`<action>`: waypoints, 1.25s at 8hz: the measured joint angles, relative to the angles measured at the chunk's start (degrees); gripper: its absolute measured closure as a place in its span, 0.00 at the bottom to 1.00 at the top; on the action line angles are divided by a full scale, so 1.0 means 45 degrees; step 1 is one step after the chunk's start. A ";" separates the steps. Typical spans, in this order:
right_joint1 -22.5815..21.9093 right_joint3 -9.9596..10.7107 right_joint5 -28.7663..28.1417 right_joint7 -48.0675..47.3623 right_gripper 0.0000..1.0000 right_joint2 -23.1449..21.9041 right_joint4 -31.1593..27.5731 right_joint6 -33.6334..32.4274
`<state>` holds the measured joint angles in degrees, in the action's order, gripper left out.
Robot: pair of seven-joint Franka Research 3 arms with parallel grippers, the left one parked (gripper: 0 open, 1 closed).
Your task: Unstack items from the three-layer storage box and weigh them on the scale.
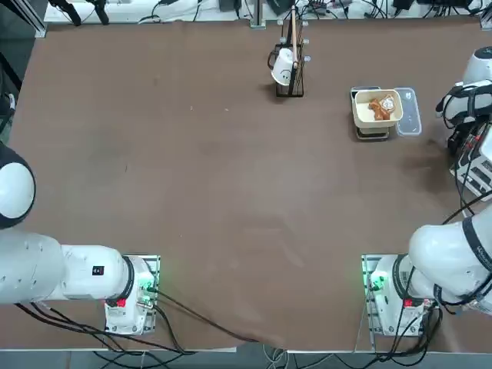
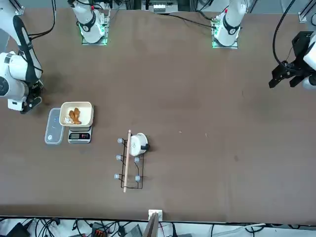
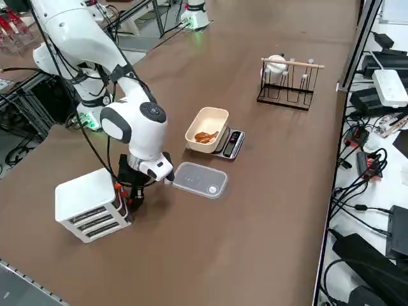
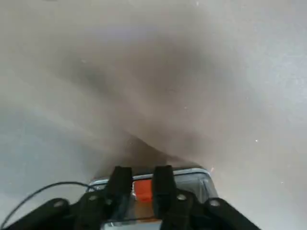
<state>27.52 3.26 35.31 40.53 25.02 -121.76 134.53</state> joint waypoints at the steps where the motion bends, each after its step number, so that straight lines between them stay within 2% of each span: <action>1: 0.0002 0.0001 0.0000 0.0000 0.87 -0.0005 0.0025 0.0009; 6: 0.0004 -0.0018 0.0001 0.0001 0.89 -0.0023 0.0046 0.0011; 10: -0.0245 -0.0200 0.0040 -0.0048 0.89 -0.0033 0.0086 0.0016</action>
<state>26.42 2.36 35.49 40.31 24.87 -121.37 134.61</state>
